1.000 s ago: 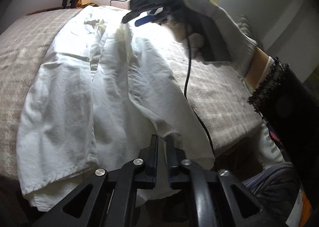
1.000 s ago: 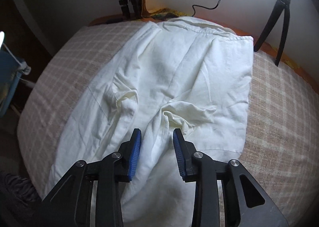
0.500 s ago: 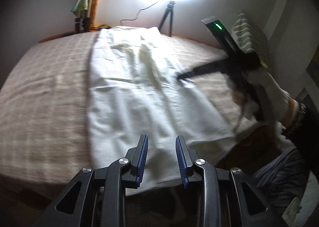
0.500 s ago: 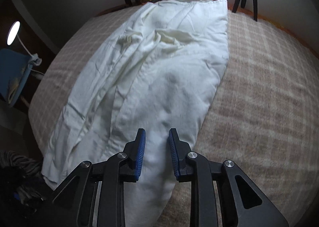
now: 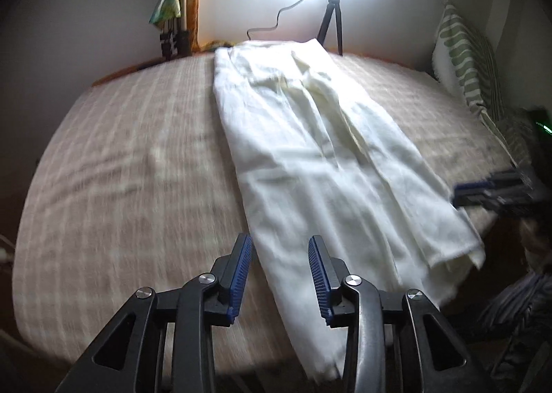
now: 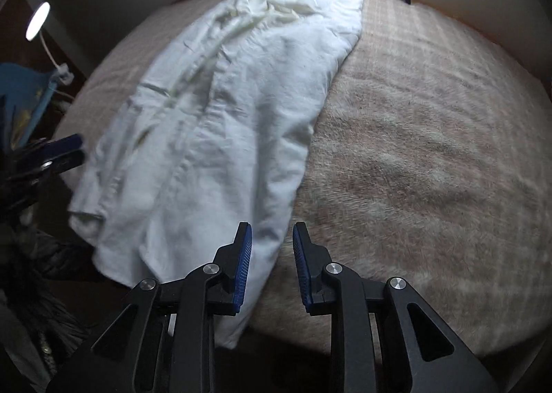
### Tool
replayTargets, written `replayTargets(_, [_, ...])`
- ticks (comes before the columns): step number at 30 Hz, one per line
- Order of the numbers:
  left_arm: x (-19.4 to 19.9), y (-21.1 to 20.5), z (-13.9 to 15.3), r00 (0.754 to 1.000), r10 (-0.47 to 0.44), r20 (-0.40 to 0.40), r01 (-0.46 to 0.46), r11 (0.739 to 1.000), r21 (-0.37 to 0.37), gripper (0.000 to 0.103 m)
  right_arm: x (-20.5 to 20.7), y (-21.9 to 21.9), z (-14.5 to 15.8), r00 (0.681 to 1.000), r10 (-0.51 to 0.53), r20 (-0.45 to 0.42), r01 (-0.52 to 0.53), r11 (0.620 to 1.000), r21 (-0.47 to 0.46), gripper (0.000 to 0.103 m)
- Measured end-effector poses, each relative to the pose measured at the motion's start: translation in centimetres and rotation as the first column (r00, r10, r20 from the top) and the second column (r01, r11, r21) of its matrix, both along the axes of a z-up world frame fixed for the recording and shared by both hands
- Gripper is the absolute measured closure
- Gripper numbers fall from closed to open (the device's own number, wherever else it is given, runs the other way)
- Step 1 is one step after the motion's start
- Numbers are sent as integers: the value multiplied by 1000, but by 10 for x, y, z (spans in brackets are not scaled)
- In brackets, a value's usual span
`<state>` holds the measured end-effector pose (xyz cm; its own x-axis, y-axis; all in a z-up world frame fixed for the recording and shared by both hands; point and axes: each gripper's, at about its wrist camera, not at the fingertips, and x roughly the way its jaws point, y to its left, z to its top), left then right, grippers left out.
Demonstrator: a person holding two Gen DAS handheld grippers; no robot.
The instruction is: Fold small clothes
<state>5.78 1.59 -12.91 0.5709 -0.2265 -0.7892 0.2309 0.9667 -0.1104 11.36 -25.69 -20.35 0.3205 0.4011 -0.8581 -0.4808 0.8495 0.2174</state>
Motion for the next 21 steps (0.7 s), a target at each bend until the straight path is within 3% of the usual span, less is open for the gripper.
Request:
replayTargets(4, [37, 0, -2, 999, -33, -28, 31, 998, -53, 77, -1, -1, 13, 998, -33, 45, 28, 995, 97, 80])
replayTargets(8, [52, -8, -23, 995, -57, -84, 54, 997, -46, 79, 4, 6, 8, 998, -46, 50, 41, 994, 105, 80])
replayTargets(10, [43, -12, -36, 992, -74, -101, 73, 997, -12, 79, 5, 6, 3, 998, -41, 46, 37, 996, 81, 80])
replayTargets(15, [6, -15, -39, 993, -108, -53, 112, 990, 87, 76, -10, -3, -11, 1000, -31, -4, 31, 998, 51, 80])
replayTargets(19, [-22, -13, -35, 994, -101, -52, 106, 989, 107, 74, -21, -8, -14, 1000, -9, -1, 9, 999, 40, 79])
replayTargets(21, [-30, -11, -31, 995, -85, -55, 91, 990, 105, 67, -24, -15, -12, 1000, -26, -3, 26, 998, 63, 77])
